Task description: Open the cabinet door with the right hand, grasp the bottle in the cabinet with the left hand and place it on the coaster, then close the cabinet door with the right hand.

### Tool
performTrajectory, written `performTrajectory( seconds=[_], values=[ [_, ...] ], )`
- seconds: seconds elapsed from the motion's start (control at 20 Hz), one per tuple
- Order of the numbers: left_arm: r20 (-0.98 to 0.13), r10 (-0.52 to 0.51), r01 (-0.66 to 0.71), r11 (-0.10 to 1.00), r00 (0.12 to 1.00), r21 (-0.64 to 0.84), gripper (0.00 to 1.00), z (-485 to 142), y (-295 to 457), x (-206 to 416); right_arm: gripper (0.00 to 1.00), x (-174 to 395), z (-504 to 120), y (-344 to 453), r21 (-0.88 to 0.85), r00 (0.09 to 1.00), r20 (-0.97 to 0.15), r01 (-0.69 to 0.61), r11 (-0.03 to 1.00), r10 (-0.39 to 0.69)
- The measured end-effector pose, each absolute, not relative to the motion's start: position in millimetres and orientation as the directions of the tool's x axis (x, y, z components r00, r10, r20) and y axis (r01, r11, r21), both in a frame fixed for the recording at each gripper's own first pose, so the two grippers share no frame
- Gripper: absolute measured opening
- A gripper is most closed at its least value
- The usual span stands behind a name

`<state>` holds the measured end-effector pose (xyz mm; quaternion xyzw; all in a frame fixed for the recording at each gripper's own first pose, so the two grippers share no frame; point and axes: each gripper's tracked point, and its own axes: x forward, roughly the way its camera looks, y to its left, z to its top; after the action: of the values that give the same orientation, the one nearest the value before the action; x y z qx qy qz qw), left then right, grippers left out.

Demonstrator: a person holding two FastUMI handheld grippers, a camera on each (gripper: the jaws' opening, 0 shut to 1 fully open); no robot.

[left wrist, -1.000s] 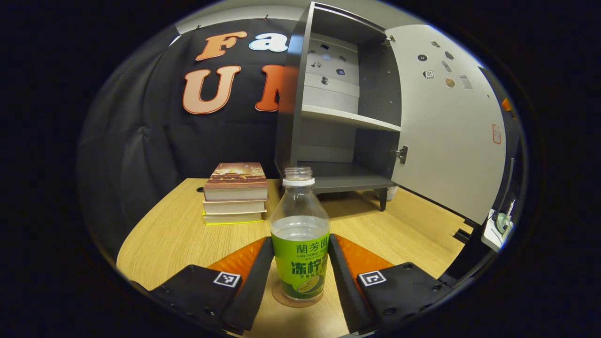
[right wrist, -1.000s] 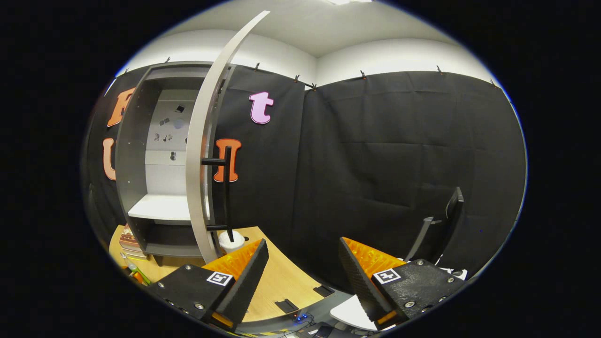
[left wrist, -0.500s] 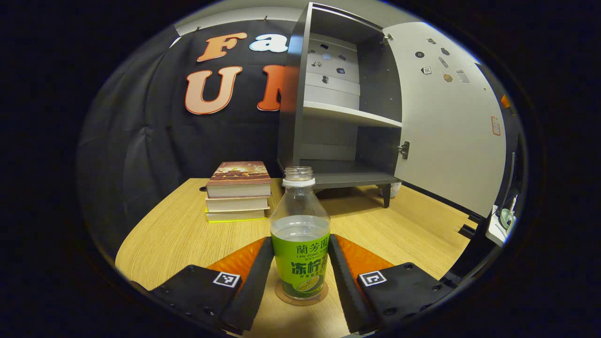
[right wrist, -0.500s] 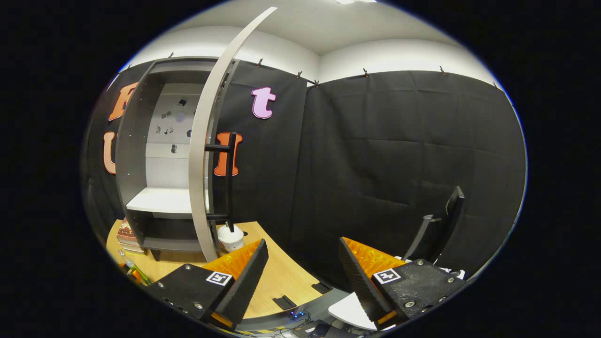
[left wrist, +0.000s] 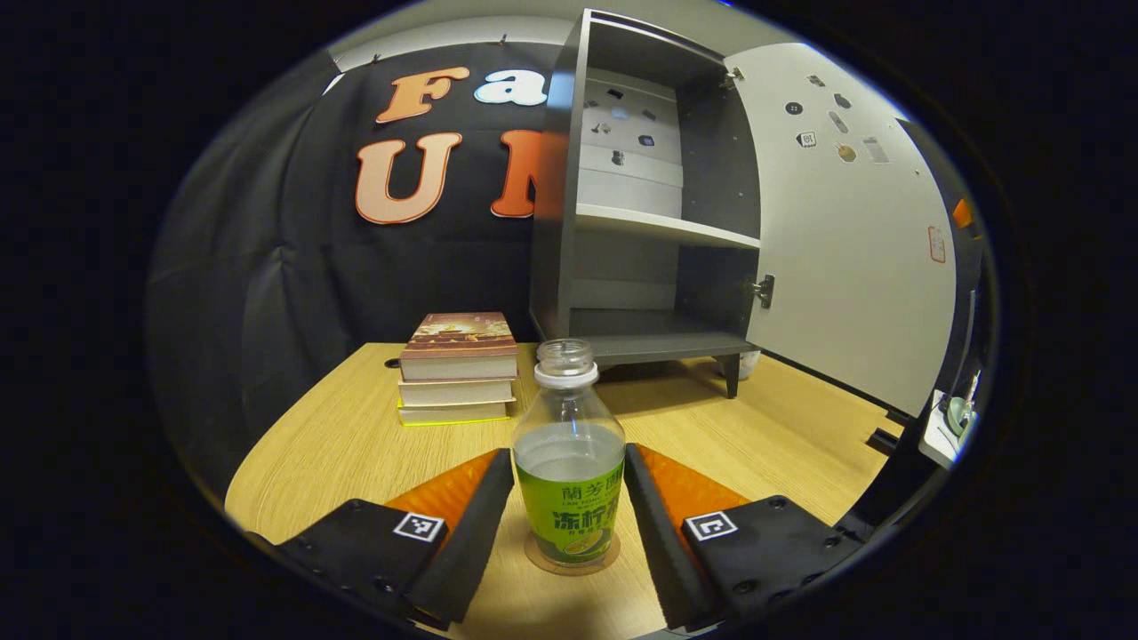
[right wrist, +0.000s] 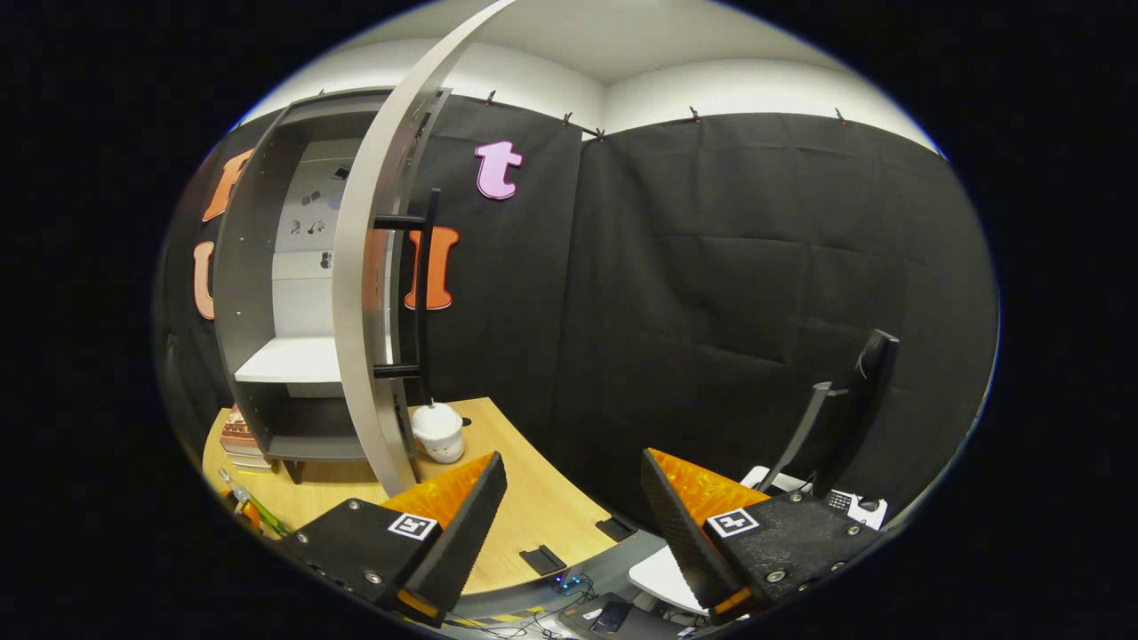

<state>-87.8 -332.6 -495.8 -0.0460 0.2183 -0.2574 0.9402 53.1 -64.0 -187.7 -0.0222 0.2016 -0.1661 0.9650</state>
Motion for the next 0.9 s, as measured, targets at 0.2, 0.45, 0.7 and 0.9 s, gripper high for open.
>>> performTrajectory(
  seconds=[0.2,0.45,0.7,0.9],
  values=[
    [-0.391,-0.503,0.47,0.863,0.771,-0.185,0.96,-491.8,-333.5,-93.9,0.95,50.6,-196.6,-63.8,-0.122,0.857,-0.406,0.293,0.948,-0.317],
    [-0.382,-0.509,0.493,0.858,0.772,-0.147,0.96,-478.6,-334.8,-96.6,0.95,48.6,-204.8,-58.0,-0.106,0.848,-0.442,0.273,0.956,-0.292],
    [-0.396,-0.499,0.486,0.862,0.771,-0.142,0.97,-477.4,-331.0,-99.5,0.95,50.1,-209.0,-53.0,-0.103,0.851,-0.45,0.251,0.962,-0.271],
    [-0.398,-0.49,0.478,0.868,0.776,-0.136,0.97,-464.5,-321.3,-106.9,0.95,50.8,-212.5,-46.1,-0.098,0.854,-0.465,0.212,0.972,-0.233]
  ],
)
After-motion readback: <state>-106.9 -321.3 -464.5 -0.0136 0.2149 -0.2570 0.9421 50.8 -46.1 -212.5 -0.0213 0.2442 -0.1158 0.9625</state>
